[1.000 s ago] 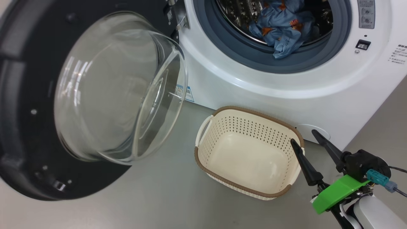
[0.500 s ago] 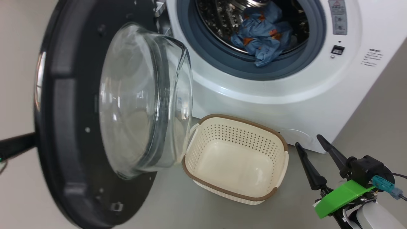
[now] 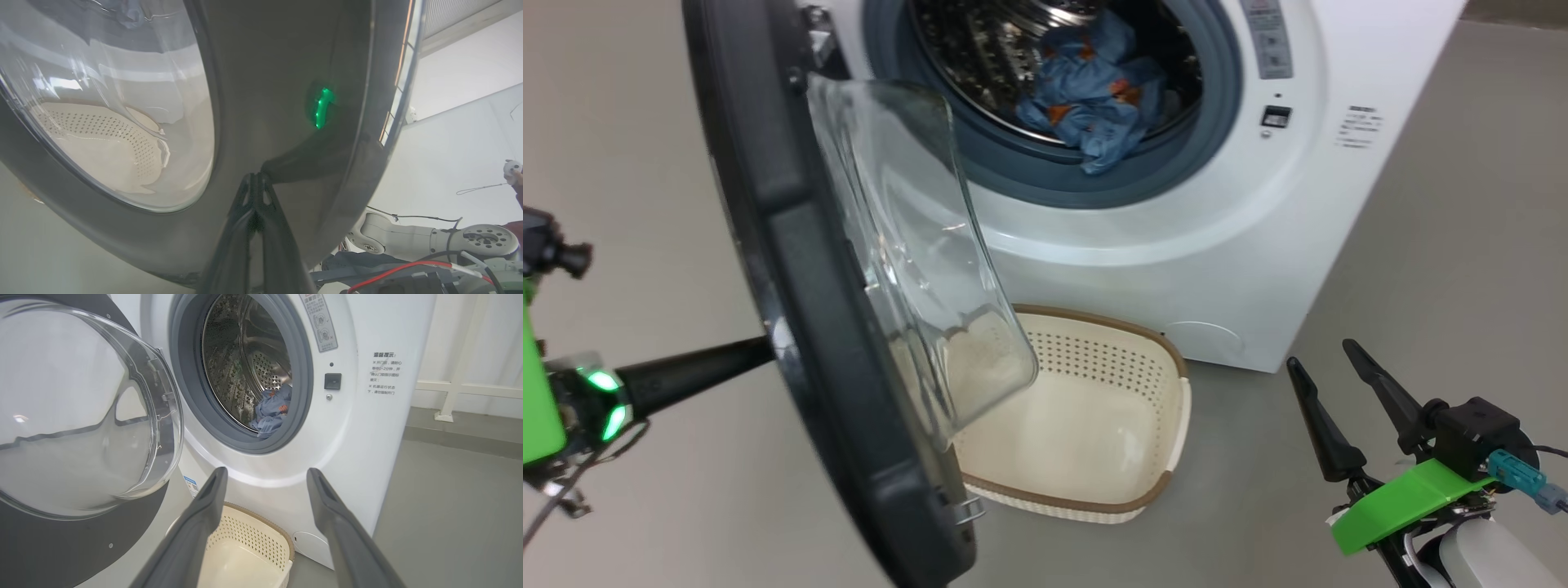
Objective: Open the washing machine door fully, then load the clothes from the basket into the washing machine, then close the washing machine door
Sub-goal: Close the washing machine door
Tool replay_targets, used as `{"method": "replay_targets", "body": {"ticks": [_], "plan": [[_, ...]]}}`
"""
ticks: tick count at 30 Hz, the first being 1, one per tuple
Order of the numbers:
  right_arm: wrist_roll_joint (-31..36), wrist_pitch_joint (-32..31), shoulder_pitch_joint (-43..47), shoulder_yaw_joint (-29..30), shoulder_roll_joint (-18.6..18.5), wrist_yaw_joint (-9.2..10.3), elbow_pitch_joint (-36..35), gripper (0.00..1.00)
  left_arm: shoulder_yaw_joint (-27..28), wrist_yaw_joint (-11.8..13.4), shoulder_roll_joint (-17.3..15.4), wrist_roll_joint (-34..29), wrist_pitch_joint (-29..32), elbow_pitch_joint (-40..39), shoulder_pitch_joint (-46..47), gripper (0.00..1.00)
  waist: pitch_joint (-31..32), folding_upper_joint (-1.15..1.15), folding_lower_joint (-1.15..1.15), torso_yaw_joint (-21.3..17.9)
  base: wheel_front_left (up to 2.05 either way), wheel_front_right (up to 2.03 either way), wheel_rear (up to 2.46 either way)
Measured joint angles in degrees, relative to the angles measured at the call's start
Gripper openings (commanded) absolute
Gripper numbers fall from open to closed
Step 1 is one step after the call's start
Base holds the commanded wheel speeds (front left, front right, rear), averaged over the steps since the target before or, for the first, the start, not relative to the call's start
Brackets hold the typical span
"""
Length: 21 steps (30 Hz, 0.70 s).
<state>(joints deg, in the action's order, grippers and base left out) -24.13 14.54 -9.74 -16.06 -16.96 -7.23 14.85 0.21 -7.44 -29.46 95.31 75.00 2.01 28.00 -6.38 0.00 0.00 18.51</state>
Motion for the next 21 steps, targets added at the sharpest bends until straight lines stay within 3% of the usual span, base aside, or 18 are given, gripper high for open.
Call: {"method": "replay_targets", "body": {"ticks": [6,14,21], "plan": [[0.26,0.0,0.11,1.0,0.71,0.0,-0.36,1.0,-2.1,0.0,3.33,-0.76,-0.98,-0.23,1.44,0.0,-0.12,0.0,0.0,-3.73,0.0,0.0,0.0],[0.48,0.0,0.42,1.85,1.34,0.0,-0.68,1.0,-2.19,0.0,4.24,-1.8,-2.15,-0.1,2.46,0.0,-0.5,0.0,0.0,-8.54,0.0,0.0,0.0],[0.57,0.0,1.13,2.53,1.85,0.0,-0.7,1.0,-2.09,0.0,5.43,-2.88,-3.75,-0.07,2.68,0.0,-0.82,0.0,0.0,-9.5,0.0,0.0,0.0]]}}
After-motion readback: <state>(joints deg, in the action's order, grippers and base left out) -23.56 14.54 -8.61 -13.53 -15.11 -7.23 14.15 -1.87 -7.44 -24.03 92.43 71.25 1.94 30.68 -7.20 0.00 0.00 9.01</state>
